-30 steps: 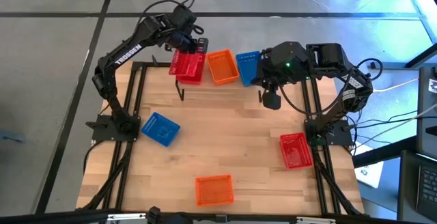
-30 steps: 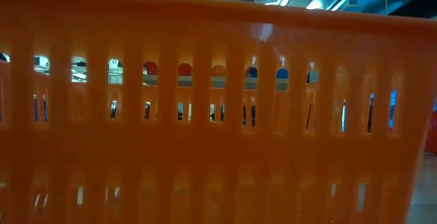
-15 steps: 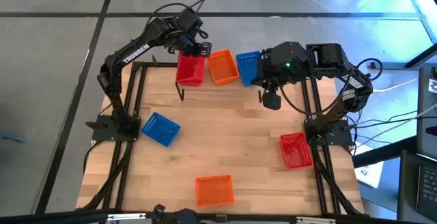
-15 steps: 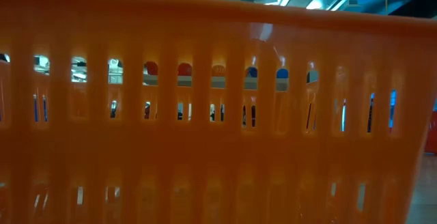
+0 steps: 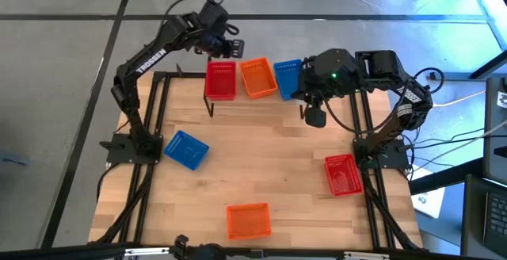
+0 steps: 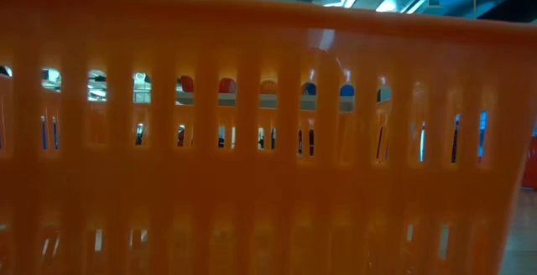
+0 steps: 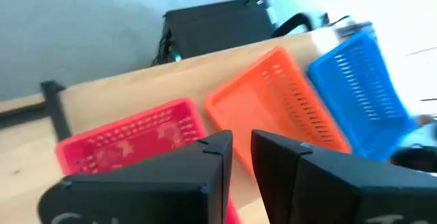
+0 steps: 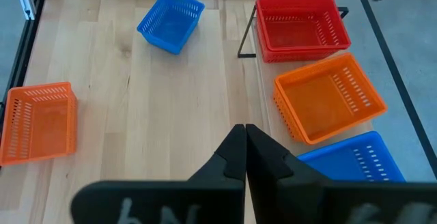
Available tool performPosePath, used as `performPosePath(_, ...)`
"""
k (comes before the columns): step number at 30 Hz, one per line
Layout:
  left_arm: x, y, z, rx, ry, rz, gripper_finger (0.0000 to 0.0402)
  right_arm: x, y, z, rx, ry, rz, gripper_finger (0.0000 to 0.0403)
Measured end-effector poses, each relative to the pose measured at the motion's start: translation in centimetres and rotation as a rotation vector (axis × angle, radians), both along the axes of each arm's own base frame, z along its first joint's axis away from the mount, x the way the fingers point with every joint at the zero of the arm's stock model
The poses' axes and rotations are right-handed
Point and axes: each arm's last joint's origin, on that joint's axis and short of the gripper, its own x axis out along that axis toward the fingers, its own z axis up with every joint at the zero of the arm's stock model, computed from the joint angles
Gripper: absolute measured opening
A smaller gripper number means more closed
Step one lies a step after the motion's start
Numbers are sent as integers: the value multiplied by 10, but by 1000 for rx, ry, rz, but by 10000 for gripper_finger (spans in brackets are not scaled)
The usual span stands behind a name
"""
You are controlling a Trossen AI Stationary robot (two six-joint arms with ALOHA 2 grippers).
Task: Stack baskets on shelf by color
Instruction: Stack the orange basket into the orange basket on the shelf
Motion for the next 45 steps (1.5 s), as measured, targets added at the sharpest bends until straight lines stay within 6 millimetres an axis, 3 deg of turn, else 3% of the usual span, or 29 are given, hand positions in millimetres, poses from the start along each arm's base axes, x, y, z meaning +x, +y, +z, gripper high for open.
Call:
performPosePath(4, 0, -14, 25, 62, -62, -166, 48, 0, 0, 0, -1, 0, 1, 0)
performPosePath(8, -5, -44, 43, 137, 20, -362, 48, -1, 0, 0, 1, 3, -1, 0)
performPosePath(18, -22, -134, 51, 114, 212, -586, 47, -30, 5, 4, 136, 52, 3, 0)
performPosePath(23, -31, -175, 61, 123, 154, -579, 48, -32, 23, -4, 240, 88, 108, 0)
performPosePath(29, -46, -224, 72, 83, 56, -587, 49, -40, 60, -22, 295, 177, 89, 0)
performPosePath(36, -57, -265, 74, 65, 10, -635, 49, -68, 88, -46, 414, 215, -228, 0)
performPosePath(45, -58, -296, 70, 67, 7, -677, 49, -85, 126, -103, 655, 366, -679, 0)
